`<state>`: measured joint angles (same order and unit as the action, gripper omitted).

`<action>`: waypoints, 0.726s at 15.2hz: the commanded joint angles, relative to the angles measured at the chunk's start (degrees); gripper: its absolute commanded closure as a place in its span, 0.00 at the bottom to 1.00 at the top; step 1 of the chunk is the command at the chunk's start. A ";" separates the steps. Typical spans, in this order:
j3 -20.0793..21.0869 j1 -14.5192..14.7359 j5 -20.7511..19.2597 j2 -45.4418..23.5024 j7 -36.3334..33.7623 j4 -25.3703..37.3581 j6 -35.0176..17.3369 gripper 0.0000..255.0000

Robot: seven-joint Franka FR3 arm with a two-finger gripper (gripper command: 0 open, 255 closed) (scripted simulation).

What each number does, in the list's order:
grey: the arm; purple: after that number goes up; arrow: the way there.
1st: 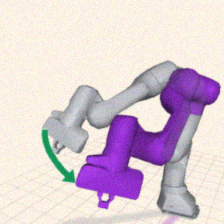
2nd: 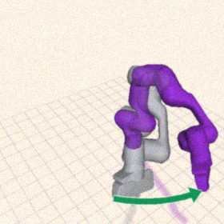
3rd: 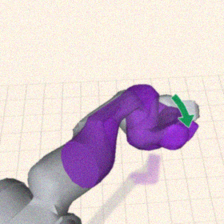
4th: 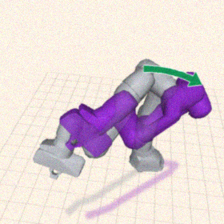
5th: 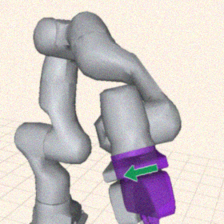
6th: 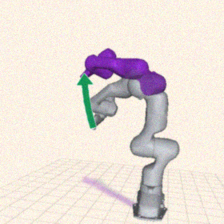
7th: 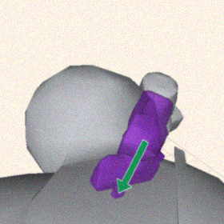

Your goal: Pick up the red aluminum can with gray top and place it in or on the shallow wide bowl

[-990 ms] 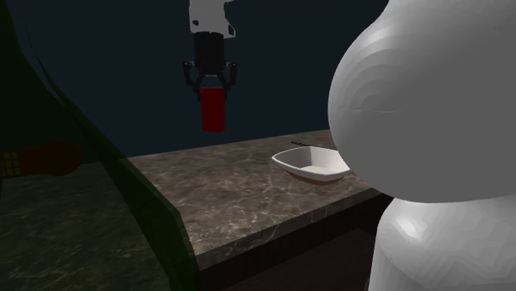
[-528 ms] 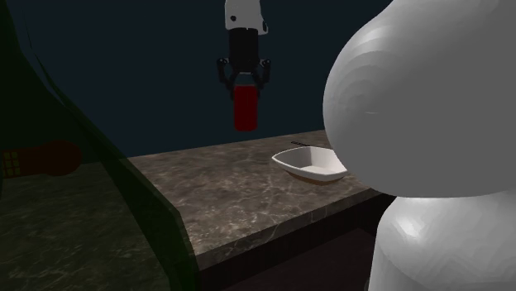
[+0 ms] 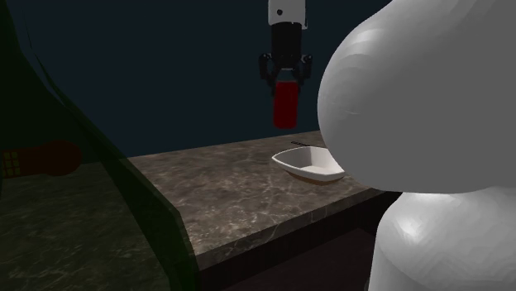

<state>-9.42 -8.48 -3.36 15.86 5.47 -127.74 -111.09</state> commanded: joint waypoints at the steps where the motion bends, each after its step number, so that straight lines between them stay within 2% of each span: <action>1: -1.48 -1.12 -0.76 1.62 2.31 -0.96 0.56 1.00; 6: -5.81 -4.22 -3.01 4.69 8.60 -2.57 1.63 1.00; 11: -6.16 -4.27 -3.07 3.80 8.62 -5.67 -2.36 1.00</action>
<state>-15.54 -12.74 -6.41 19.75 14.10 -132.87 -112.77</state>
